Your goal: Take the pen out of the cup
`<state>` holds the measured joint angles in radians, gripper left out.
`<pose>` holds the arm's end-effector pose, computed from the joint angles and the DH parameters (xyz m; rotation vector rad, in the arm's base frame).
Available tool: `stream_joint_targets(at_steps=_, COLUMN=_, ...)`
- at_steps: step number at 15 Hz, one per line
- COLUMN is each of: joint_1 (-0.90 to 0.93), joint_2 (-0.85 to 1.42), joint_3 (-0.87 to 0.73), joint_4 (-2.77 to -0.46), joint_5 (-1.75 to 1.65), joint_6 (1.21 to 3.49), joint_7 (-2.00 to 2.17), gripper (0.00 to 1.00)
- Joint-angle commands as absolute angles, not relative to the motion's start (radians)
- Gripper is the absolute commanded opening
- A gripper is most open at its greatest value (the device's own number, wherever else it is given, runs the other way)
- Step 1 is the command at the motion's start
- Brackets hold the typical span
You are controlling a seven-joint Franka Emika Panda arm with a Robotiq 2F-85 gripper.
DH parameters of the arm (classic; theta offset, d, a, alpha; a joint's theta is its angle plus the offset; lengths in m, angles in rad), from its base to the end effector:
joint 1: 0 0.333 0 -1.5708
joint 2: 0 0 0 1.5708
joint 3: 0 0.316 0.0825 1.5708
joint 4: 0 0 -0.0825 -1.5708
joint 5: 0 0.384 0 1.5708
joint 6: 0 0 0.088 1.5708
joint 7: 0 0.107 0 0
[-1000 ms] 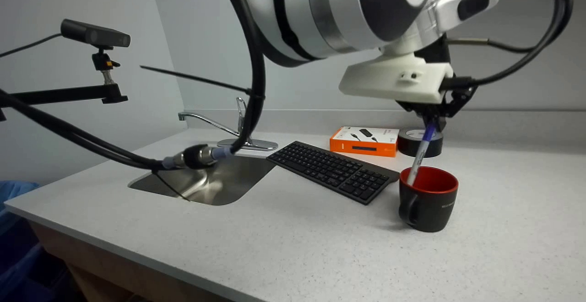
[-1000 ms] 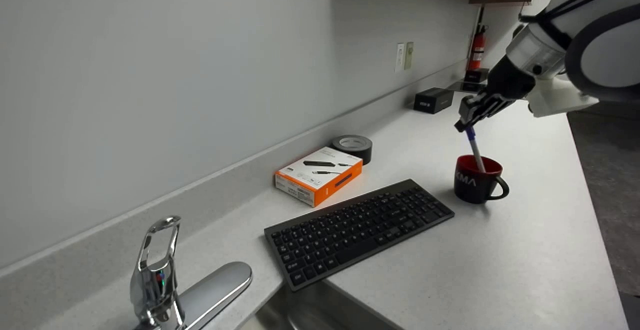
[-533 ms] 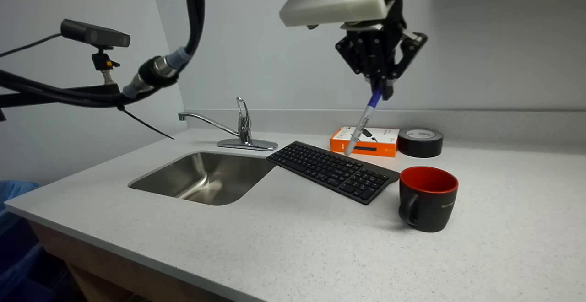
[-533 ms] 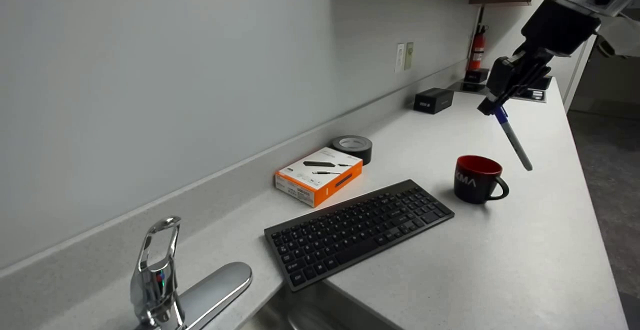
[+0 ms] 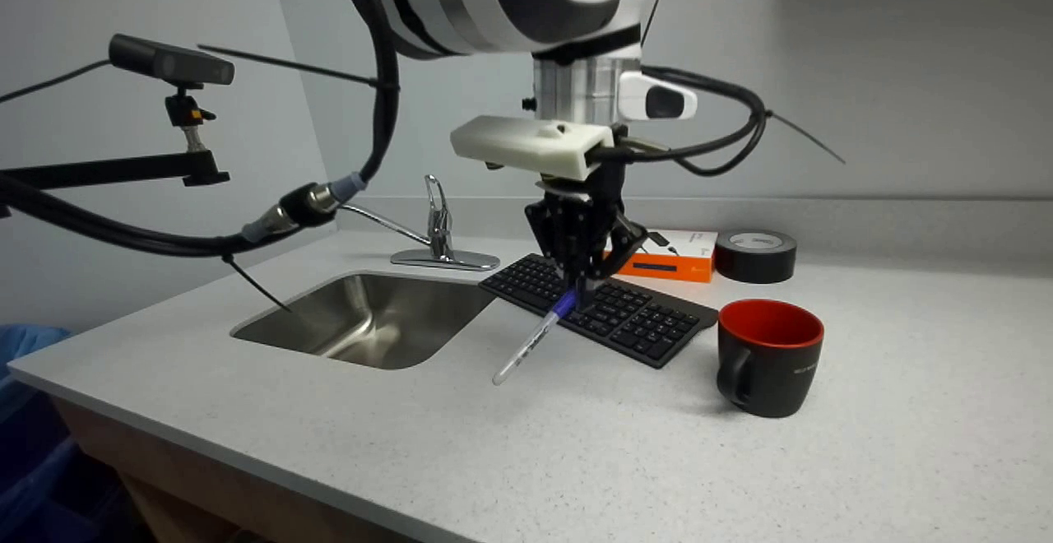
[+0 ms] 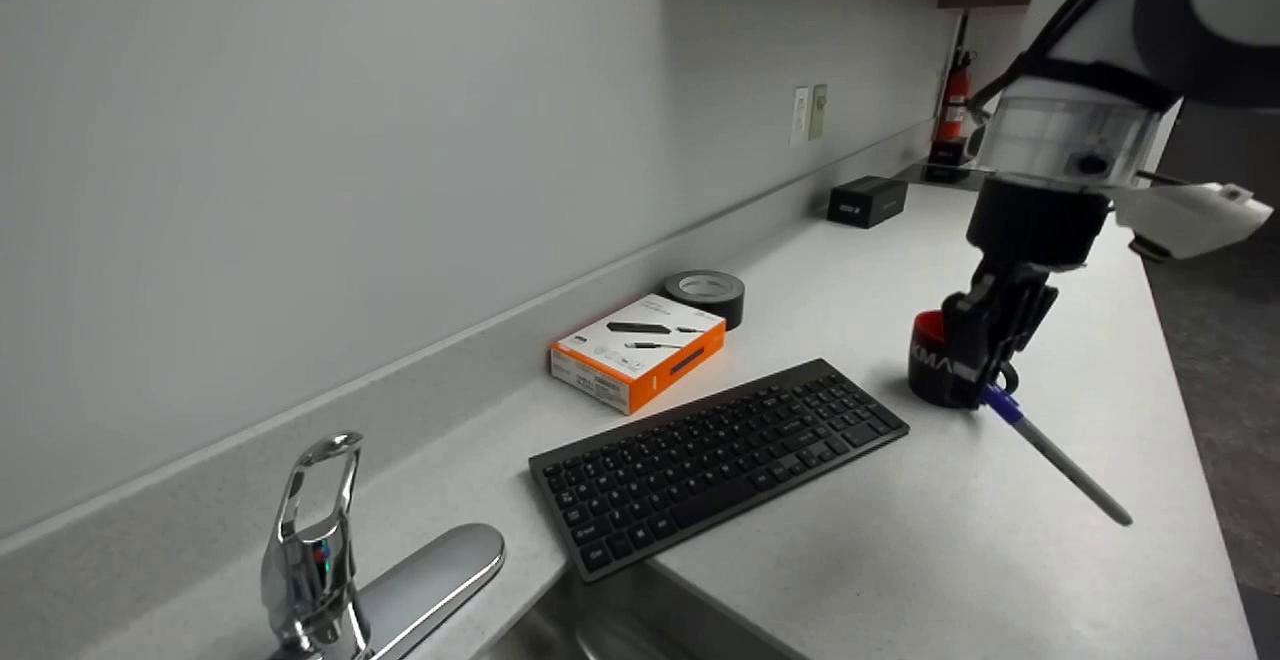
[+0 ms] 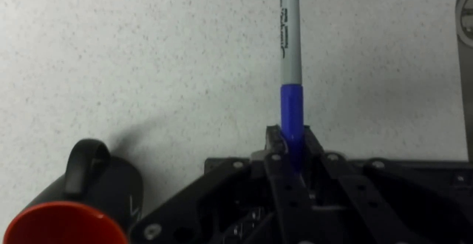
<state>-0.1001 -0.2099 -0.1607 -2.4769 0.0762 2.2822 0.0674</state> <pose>0.4374 -0.1145 0.3695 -2.9983 0.5679 -0.0311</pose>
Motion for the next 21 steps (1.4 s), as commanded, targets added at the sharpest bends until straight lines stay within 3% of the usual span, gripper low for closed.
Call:
stream_joint_targets(at_steps=1, joint_1=-0.112, joint_2=-0.033, joint_3=-0.151, joint_4=-2.369, joint_5=0.065, joint_6=2.16, joint_7=0.06, gripper=0.04)
stream_joint_targets(at_steps=10, joint_1=-0.109, joint_2=0.183, joint_3=-0.159, joint_4=-2.272, joint_5=-0.126, joint_6=2.206, joint_7=0.089, gripper=0.04)
stream_joint_targets(at_steps=11, joint_1=-0.107, joint_2=0.183, joint_3=-0.159, joint_4=-2.271, joint_5=-0.143, joint_6=2.216, joint_7=0.092, gripper=0.25)
stream_joint_targets(at_steps=12, joint_1=-0.105, joint_2=0.179, joint_3=-0.158, joint_4=-2.272, joint_5=-0.154, joint_6=2.218, joint_7=0.088, gripper=0.4)
stream_joint_targets(at_steps=20, joint_1=-0.108, joint_2=0.16, joint_3=-0.153, joint_4=-2.275, joint_5=-0.156, joint_6=2.216, joint_7=0.071, gripper=0.98)
stream_joint_targets(at_steps=21, joint_1=-0.109, joint_2=0.157, joint_3=-0.152, joint_4=-2.275, joint_5=-0.153, joint_6=2.215, joint_7=0.069, gripper=1.0)
